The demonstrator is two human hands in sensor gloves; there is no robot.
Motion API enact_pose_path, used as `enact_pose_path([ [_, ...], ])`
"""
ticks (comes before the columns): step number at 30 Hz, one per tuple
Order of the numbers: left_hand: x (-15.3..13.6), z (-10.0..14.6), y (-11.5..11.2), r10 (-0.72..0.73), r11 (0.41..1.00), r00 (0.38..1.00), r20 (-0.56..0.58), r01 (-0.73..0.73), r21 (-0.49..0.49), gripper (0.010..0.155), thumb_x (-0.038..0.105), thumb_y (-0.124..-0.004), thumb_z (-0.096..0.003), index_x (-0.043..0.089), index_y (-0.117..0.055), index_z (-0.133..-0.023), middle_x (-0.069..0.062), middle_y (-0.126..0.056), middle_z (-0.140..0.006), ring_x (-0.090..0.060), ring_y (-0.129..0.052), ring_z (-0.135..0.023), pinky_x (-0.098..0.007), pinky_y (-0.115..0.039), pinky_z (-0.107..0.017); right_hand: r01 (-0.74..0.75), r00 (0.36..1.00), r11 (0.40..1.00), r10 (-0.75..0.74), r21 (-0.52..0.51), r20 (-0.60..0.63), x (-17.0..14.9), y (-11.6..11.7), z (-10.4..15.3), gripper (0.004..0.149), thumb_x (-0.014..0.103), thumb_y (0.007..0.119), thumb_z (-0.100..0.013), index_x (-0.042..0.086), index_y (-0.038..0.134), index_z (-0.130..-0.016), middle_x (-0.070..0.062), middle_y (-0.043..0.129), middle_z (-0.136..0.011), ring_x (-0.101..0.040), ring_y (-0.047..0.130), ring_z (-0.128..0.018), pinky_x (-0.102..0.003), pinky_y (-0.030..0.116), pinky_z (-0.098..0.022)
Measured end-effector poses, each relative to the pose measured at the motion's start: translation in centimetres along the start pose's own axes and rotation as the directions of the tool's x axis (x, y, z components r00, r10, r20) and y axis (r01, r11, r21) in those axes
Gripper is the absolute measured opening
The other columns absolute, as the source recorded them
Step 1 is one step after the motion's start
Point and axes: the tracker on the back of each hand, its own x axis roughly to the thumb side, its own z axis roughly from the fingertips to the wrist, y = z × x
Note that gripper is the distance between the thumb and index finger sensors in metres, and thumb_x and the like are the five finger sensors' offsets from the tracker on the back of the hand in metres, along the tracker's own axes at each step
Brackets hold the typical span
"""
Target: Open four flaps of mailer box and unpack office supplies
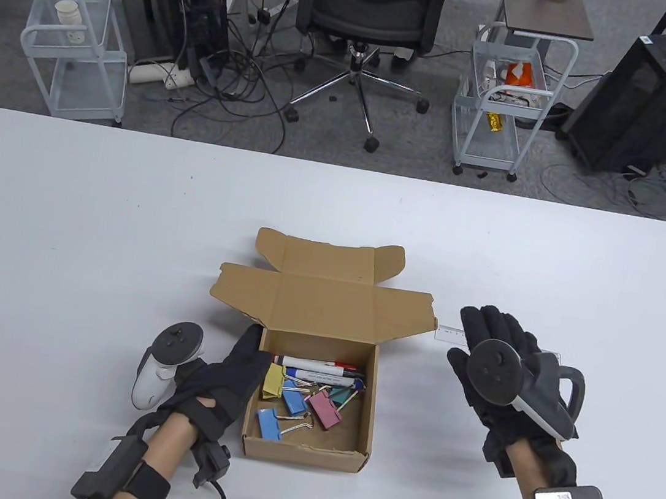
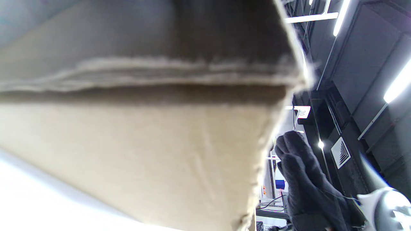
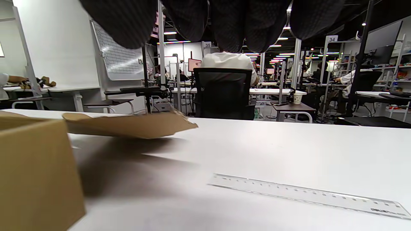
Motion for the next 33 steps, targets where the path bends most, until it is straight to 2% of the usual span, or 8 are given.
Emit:
enact_pose_path([
  [6,0.0,0.0,0.0,-0.001,1.000,1.000,0.000,0.001,-0.003,0.083,0.053,-0.052,-0.0619,0.013,0.000,-0.113,-0.027,0.000,-0.122,-0.055,-0.007,-0.112,-0.064,-0.034,-0.080,0.017,0.998,1.000,-0.015,-0.024,0.067,3.6,-2.5,1.6,0.064,0.046,0.067,-0.059,0.015,0.053,-0.113,-0.020,0.060,-0.120,-0.048,0.062,-0.106,-0.062,0.058,-0.076],
  [16,-0.1,-0.1,0.0,0.003,1.000,1.000,0.003,-0.003,-0.009,0.083,0.053,-0.052,-0.0617,0.013,0.000,-0.113,-0.027,0.000,-0.122,-0.054,-0.005,-0.112,-0.063,-0.033,-0.080,-0.128,0.971,0.991,0.131,-0.028,0.201,11.0,-4.2,2.5,0.064,0.047,0.067,-0.059,0.017,0.052,-0.113,-0.019,0.060,-0.120,-0.047,0.063,-0.107,-0.061,0.058,-0.076],
  [22,-0.1,-0.1,0.0,0.002,1.000,1.000,0.003,-0.002,-0.009,0.083,0.053,-0.052,-0.0617,0.013,0.000,-0.113,-0.027,0.001,-0.122,-0.054,-0.005,-0.112,-0.063,-0.033,-0.080,-0.153,0.959,0.988,0.155,-0.026,0.239,13.8,-3.7,2.2,0.063,0.046,0.067,-0.059,0.017,0.053,-0.113,-0.019,0.062,-0.119,-0.047,0.064,-0.106,-0.061,0.059,-0.076],
  [33,-0.1,-0.1,0.0,0.003,1.000,1.000,0.004,-0.003,-0.016,0.084,0.053,-0.052,-0.0616,0.013,0.001,-0.113,-0.026,0.001,-0.122,-0.053,-0.004,-0.112,-0.063,-0.032,-0.080,-0.171,0.944,0.983,0.145,0.061,0.297,17.0,-0.5,0.9,0.063,0.046,0.067,-0.059,0.016,0.054,-0.112,-0.018,0.065,-0.117,-0.046,0.068,-0.104,-0.059,0.063,-0.075],
])
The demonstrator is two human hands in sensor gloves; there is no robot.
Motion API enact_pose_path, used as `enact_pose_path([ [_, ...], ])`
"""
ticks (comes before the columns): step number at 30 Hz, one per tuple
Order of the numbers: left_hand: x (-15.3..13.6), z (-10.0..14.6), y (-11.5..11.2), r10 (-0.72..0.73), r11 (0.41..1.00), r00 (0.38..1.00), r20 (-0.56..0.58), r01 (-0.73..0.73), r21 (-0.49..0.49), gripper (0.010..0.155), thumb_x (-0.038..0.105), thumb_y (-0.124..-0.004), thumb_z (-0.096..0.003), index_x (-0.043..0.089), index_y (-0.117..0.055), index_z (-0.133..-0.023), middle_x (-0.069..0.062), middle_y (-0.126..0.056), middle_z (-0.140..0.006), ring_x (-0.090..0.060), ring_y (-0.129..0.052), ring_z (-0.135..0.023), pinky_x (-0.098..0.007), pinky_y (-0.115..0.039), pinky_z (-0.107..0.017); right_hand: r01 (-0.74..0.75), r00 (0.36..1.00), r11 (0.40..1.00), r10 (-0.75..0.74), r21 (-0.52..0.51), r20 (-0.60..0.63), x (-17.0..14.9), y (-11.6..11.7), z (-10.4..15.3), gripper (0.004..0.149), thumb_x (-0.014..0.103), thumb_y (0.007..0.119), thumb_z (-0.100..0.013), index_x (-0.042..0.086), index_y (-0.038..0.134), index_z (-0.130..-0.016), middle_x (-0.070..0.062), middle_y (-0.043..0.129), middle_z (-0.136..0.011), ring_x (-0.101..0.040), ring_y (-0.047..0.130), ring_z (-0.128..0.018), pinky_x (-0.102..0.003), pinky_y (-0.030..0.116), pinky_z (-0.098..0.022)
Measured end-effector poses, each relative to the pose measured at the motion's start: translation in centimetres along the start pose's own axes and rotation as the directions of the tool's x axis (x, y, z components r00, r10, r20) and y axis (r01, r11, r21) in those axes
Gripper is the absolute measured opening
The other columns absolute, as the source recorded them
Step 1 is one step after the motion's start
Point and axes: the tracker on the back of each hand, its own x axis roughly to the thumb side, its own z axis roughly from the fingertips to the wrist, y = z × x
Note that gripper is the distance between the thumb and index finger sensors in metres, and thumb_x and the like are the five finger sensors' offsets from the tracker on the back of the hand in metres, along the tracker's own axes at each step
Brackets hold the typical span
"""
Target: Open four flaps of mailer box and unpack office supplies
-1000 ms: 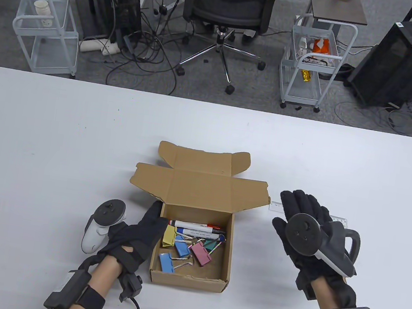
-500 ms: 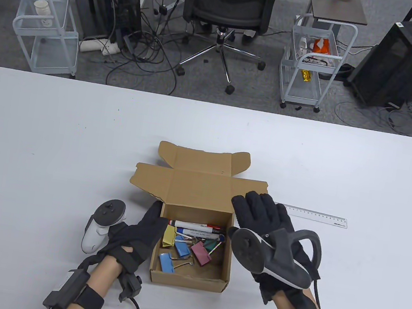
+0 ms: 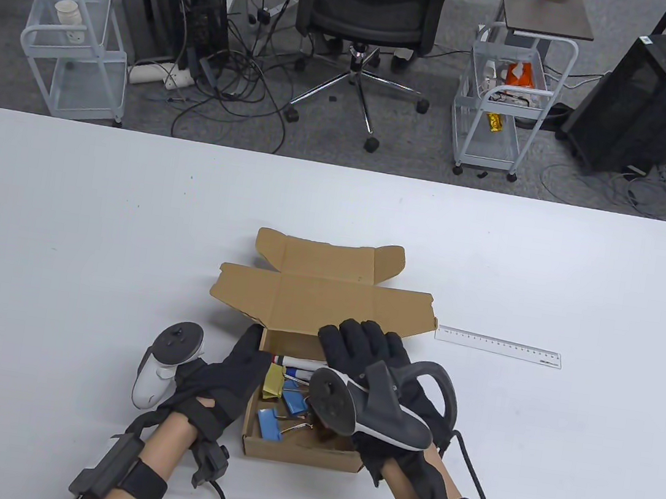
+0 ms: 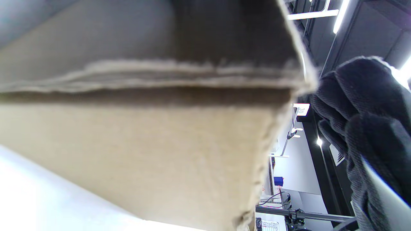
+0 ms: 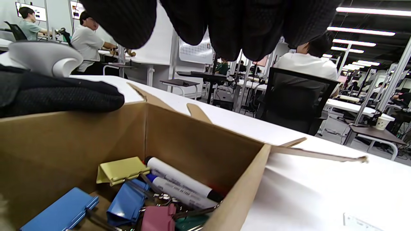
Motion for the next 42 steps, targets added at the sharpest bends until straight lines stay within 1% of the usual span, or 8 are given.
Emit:
enact_pose_path([
  [14,0.0,-0.1,0.0,-0.003,1.000,1.000,0.000,0.003,-0.003,0.083,0.053,-0.051,-0.0616,0.013,0.001,-0.113,-0.027,0.001,-0.121,-0.054,-0.004,-0.112,-0.063,-0.032,-0.080,0.018,0.999,0.985,-0.024,0.171,0.035,2.1,4.5,-2.7,0.060,0.044,0.067,-0.059,0.014,0.058,-0.110,-0.016,0.072,-0.114,-0.044,0.077,-0.100,-0.056,0.071,-0.072],
  [20,0.0,-0.1,0.0,-0.004,1.000,1.000,0.000,0.004,-0.003,0.083,0.053,-0.052,-0.0616,0.013,0.001,-0.113,-0.027,0.001,-0.121,-0.054,-0.004,-0.112,-0.064,-0.032,-0.080,0.006,1.000,0.968,-0.010,0.251,0.014,2.1,6.2,-3.6,0.060,0.043,0.068,-0.059,0.012,0.058,-0.110,-0.017,0.071,-0.114,-0.044,0.076,-0.100,-0.056,0.071,-0.072],
  [26,0.0,-0.1,0.1,-0.001,1.000,1.000,-0.001,0.001,-0.004,0.083,0.053,-0.052,-0.0616,0.014,-0.002,-0.114,-0.026,0.000,-0.122,-0.054,-0.005,-0.112,-0.063,-0.033,-0.080,0.044,0.999,0.936,-0.034,0.348,-0.034,1.8,7.0,-4.5,0.062,0.042,0.068,-0.060,0.010,0.055,-0.111,-0.020,0.067,-0.116,-0.047,0.072,-0.102,-0.058,0.068,-0.072],
  [31,0.0,-0.2,0.1,-0.006,1.000,1.000,-0.004,0.006,-0.006,0.082,0.053,-0.053,-0.0617,0.015,-0.003,-0.115,-0.026,-0.001,-0.123,-0.054,-0.005,-0.112,-0.063,-0.032,-0.080,0.023,0.999,0.898,-0.003,0.440,-0.046,2.2,7.6,-5.3,0.065,0.042,0.068,-0.060,0.007,0.050,-0.113,-0.023,0.062,-0.117,-0.049,0.068,-0.103,-0.059,0.066,-0.073],
  [35,0.0,-0.2,0.1,-0.004,1.000,1.000,-0.004,0.004,-0.005,0.082,0.053,-0.053,-0.0617,0.015,-0.003,-0.115,-0.026,-0.001,-0.122,-0.054,-0.005,-0.112,-0.063,-0.032,-0.080,0.036,0.998,0.874,-0.005,0.484,-0.067,2.4,8.3,-6.0,0.066,0.040,0.069,-0.060,0.005,0.049,-0.113,-0.024,0.061,-0.117,-0.050,0.068,-0.103,-0.060,0.066,-0.073],
  [38,0.0,-0.2,0.1,-0.006,1.000,1.000,-0.004,0.006,-0.006,0.082,0.053,-0.053,-0.0618,0.015,-0.003,-0.115,-0.026,-0.001,-0.122,-0.054,-0.005,-0.112,-0.063,-0.032,-0.080,0.021,0.998,0.871,0.012,0.491,-0.065,2.5,8.6,-6.4,0.065,0.038,0.070,-0.060,0.005,0.049,-0.112,-0.023,0.064,-0.115,-0.049,0.070,-0.102,-0.059,0.068,-0.072],
  [41,-0.1,-0.2,0.1,-0.006,1.000,1.000,-0.004,0.006,-0.007,0.082,0.053,-0.053,-0.0617,0.015,-0.003,-0.115,-0.026,-0.001,-0.122,-0.054,-0.005,-0.112,-0.063,-0.032,-0.080,-0.011,0.996,0.846,0.056,0.534,-0.068,2.6,9.2,-6.9,0.065,0.037,0.073,-0.060,0.007,0.049,-0.113,-0.021,0.065,-0.116,-0.047,0.072,-0.102,-0.058,0.068,-0.074],
  [42,-0.1,-0.2,0.1,-0.006,1.000,1.000,-0.004,0.006,-0.007,0.082,0.053,-0.052,-0.0617,0.015,-0.003,-0.115,-0.026,-0.001,-0.122,-0.053,-0.005,-0.112,-0.063,-0.032,-0.080,-0.028,0.995,0.821,0.074,0.571,-0.059,2.8,9.6,-7.2,0.065,0.036,0.074,-0.060,0.008,0.049,-0.113,-0.019,0.065,-0.116,-0.045,0.073,-0.102,-0.057,0.068,-0.074],
])
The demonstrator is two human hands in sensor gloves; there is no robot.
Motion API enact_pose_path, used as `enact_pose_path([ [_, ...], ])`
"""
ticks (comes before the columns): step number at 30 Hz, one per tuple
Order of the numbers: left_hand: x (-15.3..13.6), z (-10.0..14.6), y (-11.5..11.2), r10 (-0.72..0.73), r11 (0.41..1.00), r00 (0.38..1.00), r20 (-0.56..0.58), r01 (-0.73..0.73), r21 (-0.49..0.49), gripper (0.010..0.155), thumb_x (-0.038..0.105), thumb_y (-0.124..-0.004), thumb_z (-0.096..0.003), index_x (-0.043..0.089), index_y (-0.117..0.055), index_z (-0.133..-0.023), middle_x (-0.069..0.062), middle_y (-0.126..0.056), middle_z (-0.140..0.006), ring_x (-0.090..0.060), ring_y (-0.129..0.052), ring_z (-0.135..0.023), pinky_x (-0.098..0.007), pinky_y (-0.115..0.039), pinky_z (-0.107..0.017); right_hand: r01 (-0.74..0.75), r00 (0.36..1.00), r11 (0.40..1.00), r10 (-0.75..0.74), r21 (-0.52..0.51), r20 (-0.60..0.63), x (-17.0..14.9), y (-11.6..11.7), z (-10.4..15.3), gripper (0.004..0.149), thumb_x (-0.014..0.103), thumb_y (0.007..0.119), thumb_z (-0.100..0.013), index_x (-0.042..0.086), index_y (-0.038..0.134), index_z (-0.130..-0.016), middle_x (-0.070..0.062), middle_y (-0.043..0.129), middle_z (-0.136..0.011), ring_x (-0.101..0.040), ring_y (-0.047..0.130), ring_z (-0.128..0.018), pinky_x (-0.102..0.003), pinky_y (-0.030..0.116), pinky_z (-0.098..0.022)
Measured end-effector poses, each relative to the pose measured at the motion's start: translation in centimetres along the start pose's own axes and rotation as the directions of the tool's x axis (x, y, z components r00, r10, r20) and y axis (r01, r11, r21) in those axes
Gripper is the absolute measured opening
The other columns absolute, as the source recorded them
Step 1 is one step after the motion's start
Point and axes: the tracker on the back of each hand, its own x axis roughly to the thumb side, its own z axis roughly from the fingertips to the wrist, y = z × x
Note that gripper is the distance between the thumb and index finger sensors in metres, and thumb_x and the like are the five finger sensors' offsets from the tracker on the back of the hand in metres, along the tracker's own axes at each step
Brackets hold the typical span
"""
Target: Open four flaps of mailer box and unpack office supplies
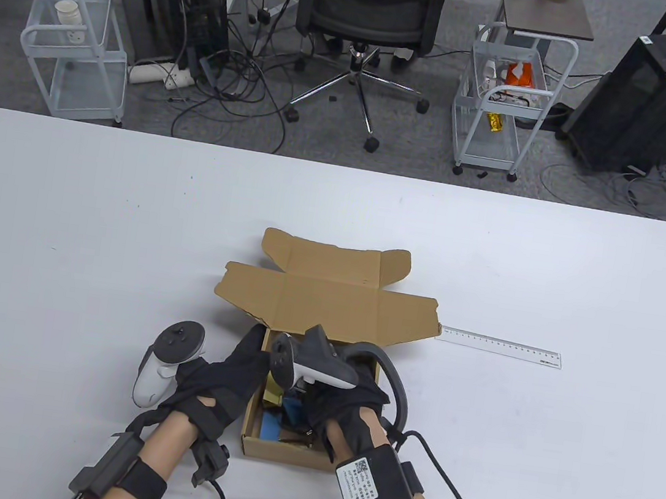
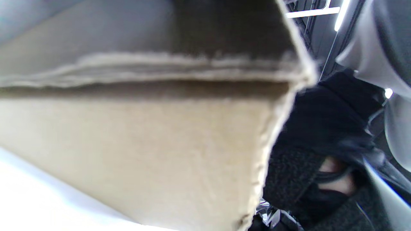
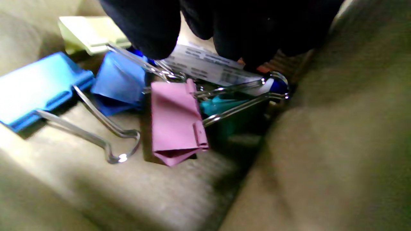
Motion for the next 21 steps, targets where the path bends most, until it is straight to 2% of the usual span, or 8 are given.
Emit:
enact_pose_path([
  [3,0.0,0.0,0.0,0.000,1.000,1.000,0.000,0.000,0.001,0.082,0.053,-0.052,-0.0617,0.015,-0.002,-0.115,-0.026,-0.001,-0.122,-0.053,-0.005,-0.112,-0.063,-0.032,-0.080,-0.078,0.997,0.991,0.080,0.107,-0.012,0.7,0.7,-1.1,0.063,0.037,0.074,-0.062,0.012,0.048,-0.114,-0.015,0.067,-0.115,-0.040,0.075,-0.103,-0.054,0.068,-0.076],
  [7,-0.1,0.0,0.0,0.002,1.000,1.000,0.001,-0.002,0.002,0.082,0.053,-0.052,-0.0616,0.015,-0.002,-0.114,-0.026,-0.001,-0.122,-0.053,-0.005,-0.112,-0.063,-0.032,-0.080,-0.078,0.997,0.992,0.081,0.101,-0.021,0.7,0.6,-1.3,0.061,0.035,0.077,-0.063,0.013,0.051,-0.113,-0.011,0.074,-0.111,-0.036,0.083,-0.098,-0.052,0.071,-0.076],
  [13,-0.1,0.0,0.0,0.004,1.000,1.000,0.002,-0.004,0.003,0.082,0.053,-0.052,-0.0616,0.014,-0.001,-0.114,-0.027,-0.001,-0.122,-0.054,-0.005,-0.112,-0.063,-0.032,-0.080,-0.050,0.999,0.991,0.051,0.126,-0.003,0.5,0.7,-1.5,0.067,0.038,0.081,-0.059,0.008,0.054,-0.112,-0.010,0.080,-0.102,-0.033,0.089,-0.089,-0.052,0.072,-0.073],
  [14,-0.1,0.0,0.0,0.002,1.000,1.000,0.002,-0.002,0.003,0.083,0.053,-0.052,-0.0615,0.014,-0.001,-0.114,-0.026,0.000,-0.122,-0.053,-0.004,-0.112,-0.063,-0.032,-0.080,-0.041,0.999,0.992,0.043,0.123,-0.011,0.5,0.6,-1.4,0.061,0.036,0.079,-0.061,0.010,0.055,-0.111,-0.006,0.082,-0.098,-0.029,0.092,-0.084,-0.050,0.075,-0.072],
  [21,-0.1,-0.1,0.0,-0.001,1.000,1.000,0.000,0.001,0.001,0.083,0.053,-0.052,-0.0615,0.014,-0.001,-0.114,-0.027,-0.001,-0.122,-0.054,-0.005,-0.112,-0.063,-0.032,-0.080,-0.027,1.000,0.998,0.027,0.054,0.001,0.4,0.1,-0.6,0.056,0.034,0.073,-0.061,0.008,0.059,-0.109,-0.008,0.087,-0.096,-0.030,0.097,-0.080,-0.050,0.080,-0.067],
])
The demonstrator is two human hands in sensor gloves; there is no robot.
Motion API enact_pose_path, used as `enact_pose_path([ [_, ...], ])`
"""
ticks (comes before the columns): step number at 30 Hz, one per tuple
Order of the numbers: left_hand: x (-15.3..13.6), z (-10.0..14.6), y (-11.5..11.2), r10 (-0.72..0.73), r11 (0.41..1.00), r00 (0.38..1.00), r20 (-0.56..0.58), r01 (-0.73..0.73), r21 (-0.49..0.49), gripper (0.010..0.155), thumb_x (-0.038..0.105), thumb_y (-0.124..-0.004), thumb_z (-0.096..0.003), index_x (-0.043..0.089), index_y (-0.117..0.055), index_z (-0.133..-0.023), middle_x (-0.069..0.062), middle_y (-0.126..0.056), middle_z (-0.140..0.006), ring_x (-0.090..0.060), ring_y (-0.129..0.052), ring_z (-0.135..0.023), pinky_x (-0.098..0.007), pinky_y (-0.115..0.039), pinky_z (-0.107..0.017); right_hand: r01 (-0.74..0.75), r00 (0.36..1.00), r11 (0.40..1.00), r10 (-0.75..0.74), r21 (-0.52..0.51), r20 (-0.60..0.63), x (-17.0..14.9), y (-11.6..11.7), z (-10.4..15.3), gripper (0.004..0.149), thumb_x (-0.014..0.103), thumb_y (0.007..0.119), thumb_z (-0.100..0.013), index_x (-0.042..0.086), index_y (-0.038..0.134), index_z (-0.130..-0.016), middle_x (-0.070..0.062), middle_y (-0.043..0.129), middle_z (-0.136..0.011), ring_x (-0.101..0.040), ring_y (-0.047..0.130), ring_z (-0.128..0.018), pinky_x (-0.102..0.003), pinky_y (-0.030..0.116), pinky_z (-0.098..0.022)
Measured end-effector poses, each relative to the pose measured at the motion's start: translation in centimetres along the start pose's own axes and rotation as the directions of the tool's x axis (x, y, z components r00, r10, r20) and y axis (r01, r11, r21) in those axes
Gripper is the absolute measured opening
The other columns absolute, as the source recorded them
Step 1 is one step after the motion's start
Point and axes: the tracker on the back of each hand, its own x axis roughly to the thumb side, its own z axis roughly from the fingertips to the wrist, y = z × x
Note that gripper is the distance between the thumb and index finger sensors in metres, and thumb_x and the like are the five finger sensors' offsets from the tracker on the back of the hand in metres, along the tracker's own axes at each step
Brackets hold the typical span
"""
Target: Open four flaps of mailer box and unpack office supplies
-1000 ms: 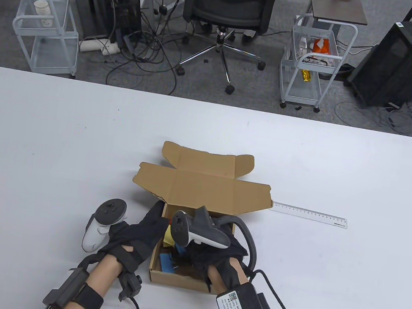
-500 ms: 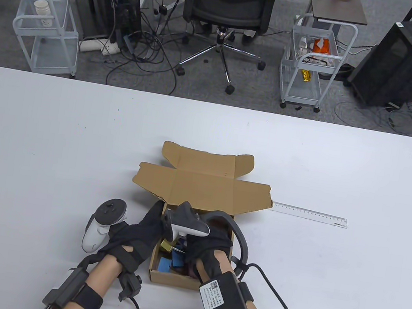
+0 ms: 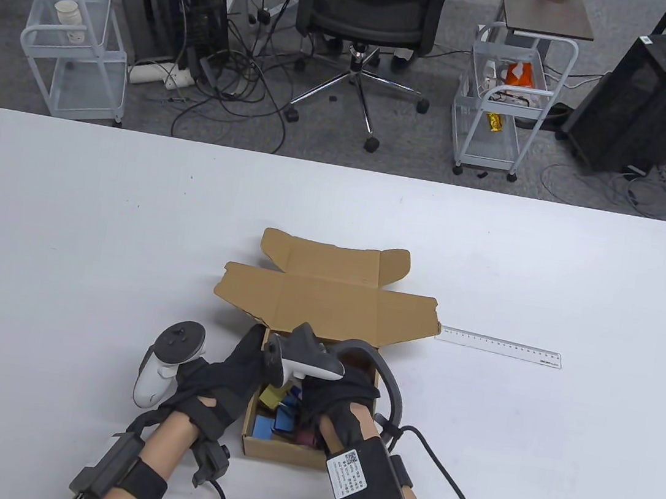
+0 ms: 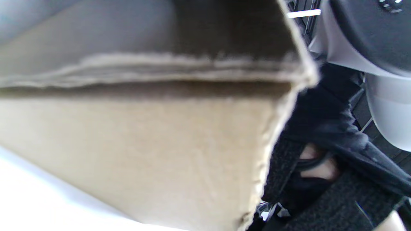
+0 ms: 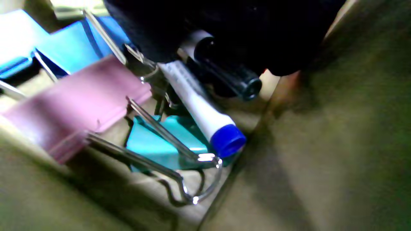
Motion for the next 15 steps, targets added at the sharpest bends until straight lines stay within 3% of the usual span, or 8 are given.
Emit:
enact_pose_path([
  [15,0.0,0.0,-0.1,-0.001,1.000,1.000,0.000,0.001,0.001,0.083,0.053,-0.052,-0.0616,0.014,-0.001,-0.114,-0.027,0.000,-0.122,-0.054,-0.004,-0.112,-0.063,-0.032,-0.080,0.193,0.981,0.967,-0.194,-0.165,0.008,-2.3,-3.5,5.6,0.055,0.034,0.076,-0.059,0.006,0.067,-0.104,-0.010,0.094,-0.088,-0.027,0.106,-0.066,-0.049,0.087,-0.057],
])
